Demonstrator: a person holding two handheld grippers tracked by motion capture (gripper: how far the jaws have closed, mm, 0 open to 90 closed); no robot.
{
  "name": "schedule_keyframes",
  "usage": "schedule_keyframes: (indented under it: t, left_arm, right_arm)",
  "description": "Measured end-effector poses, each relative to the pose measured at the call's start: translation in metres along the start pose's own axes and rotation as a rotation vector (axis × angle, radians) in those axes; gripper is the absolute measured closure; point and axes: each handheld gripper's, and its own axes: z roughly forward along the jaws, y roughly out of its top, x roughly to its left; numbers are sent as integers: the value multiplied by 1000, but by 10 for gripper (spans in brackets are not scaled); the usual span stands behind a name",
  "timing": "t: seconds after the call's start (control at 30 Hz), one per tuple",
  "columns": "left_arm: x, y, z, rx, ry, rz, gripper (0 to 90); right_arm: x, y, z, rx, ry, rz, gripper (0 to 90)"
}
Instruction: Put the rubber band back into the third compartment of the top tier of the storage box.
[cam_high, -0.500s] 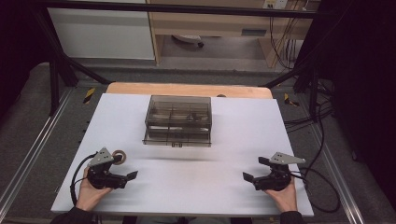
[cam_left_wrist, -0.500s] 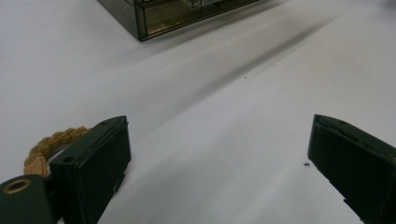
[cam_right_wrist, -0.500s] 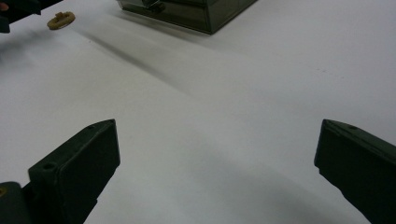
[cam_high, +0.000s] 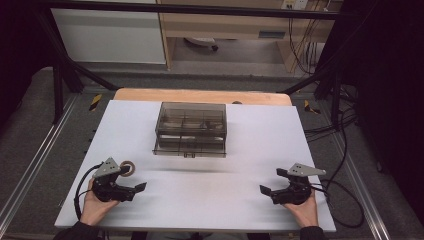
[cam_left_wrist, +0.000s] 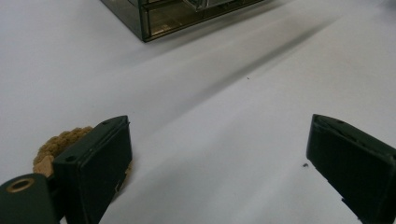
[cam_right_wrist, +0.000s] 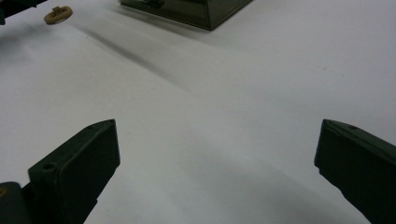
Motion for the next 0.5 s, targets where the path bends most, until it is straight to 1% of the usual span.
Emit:
schedule_keyframes:
  t: [0.33, 0.5]
  left_arm:
    - [4, 2, -4, -2, 7, -8, 70]
    - [4, 5, -6, -2, 6, -5, 73]
  right_arm:
    - [0, 0, 1, 7, 0, 1, 8]
    - [0, 0, 1, 9, -3, 1, 8]
